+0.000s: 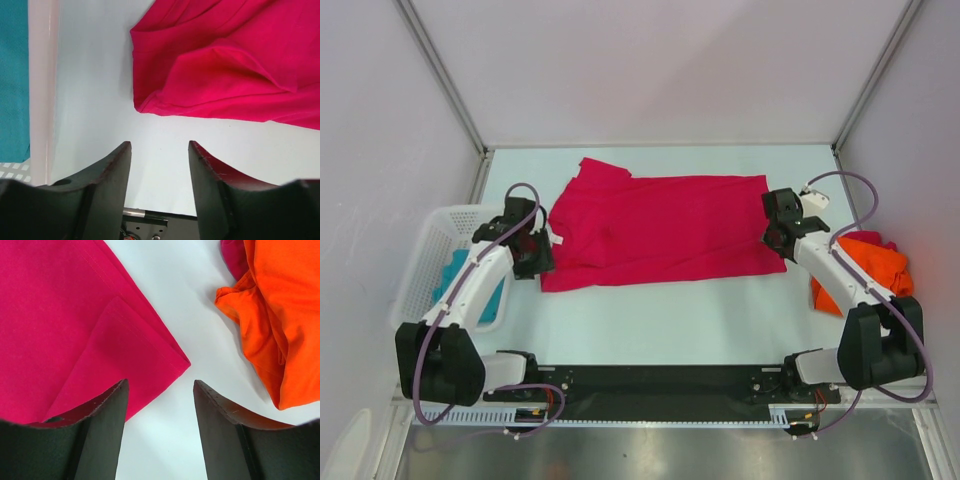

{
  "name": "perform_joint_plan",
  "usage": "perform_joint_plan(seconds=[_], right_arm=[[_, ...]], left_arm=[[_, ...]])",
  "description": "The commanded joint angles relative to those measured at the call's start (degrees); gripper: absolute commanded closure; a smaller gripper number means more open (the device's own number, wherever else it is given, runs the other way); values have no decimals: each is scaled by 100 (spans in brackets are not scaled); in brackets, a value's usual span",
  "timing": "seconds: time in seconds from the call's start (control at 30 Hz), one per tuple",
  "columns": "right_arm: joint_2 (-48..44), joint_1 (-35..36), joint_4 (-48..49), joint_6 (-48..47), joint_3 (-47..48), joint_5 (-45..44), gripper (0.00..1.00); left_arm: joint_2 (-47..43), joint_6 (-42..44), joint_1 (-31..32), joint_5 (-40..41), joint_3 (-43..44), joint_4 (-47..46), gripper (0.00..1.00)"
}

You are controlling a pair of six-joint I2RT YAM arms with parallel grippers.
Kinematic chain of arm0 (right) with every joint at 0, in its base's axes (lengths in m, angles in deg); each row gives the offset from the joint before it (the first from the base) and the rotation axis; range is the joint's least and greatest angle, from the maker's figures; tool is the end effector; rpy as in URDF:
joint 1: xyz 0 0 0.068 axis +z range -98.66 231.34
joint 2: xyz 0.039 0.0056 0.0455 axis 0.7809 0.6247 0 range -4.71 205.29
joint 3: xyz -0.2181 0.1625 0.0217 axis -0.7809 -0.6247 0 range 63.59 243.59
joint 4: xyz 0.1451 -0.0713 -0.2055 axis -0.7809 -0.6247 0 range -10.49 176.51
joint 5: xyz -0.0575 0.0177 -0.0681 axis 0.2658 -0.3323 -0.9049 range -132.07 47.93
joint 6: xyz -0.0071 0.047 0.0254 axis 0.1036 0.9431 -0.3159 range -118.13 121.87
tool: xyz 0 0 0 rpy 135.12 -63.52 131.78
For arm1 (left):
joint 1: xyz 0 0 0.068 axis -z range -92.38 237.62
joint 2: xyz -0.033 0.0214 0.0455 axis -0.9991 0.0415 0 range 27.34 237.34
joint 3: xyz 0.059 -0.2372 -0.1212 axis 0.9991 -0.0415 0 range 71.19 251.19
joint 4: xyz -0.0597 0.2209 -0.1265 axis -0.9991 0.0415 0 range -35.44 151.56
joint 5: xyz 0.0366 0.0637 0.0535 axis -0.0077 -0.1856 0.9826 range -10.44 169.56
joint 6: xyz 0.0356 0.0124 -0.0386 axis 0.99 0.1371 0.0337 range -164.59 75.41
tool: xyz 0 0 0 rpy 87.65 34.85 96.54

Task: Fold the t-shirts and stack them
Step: Fold the flattened tshirt in 1/3 of the way

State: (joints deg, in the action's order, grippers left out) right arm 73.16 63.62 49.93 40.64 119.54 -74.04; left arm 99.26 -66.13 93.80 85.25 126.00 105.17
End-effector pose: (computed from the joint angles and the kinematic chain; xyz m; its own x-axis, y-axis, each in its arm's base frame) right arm 0.2665 0.0388 0.2470 -0.5934 0.4144 -0.6900 0.5917 0.8058 -0.0249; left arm 0.2304 -0.0214 0.2484 -0.8814 -0.2720 -0.3863 -0.2728 0.9606 -0.0538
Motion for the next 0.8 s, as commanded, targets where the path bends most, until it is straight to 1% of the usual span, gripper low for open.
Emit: perform_joint_plan(seconds=[0.0,0.1,0.13,0.17,0.23,0.27,0.33,0.37,0.43,0.57,0.7,0.77], right_arm=[[-263,12,-165,-44,83,-29,40],[-342,12,-183,-9,75,-29,39],[-360,21,-200,8,83,-29,40],[-377,21,-209,26,83,-20,40],[-421,30,-244,70,83,-12,39],[-447,47,-245,79,83,-3,39],[-509,56,-288,114,75,-20,39],[-527,65,-297,123,75,-29,39],[-570,65,-341,149,57,-46,39],[-667,65,-359,167,22,-55,39],[-720,65,-385,167,4,-91,39],[-729,65,-385,158,4,-91,39]], left_arm=[[-196,-61,-46,-173,65,-68,44],[-13,-113,-11,-516,91,-357,43],[76,-122,24,-778,126,-428,44],[181,-96,163,-832,214,-490,44],[594,52,357,-807,381,-587,44],[908,123,593,-789,599,-587,44],[1191,317,831,-711,820,-570,44],[1428,361,1068,-579,1021,-561,44],[1666,484,1280,-272,1207,-535,44],[2351,861,1851,702,1751,-438,44],[2748,1274,2168,1257,1990,-289,44],[2906,1389,2247,1390,2025,-280,43]])
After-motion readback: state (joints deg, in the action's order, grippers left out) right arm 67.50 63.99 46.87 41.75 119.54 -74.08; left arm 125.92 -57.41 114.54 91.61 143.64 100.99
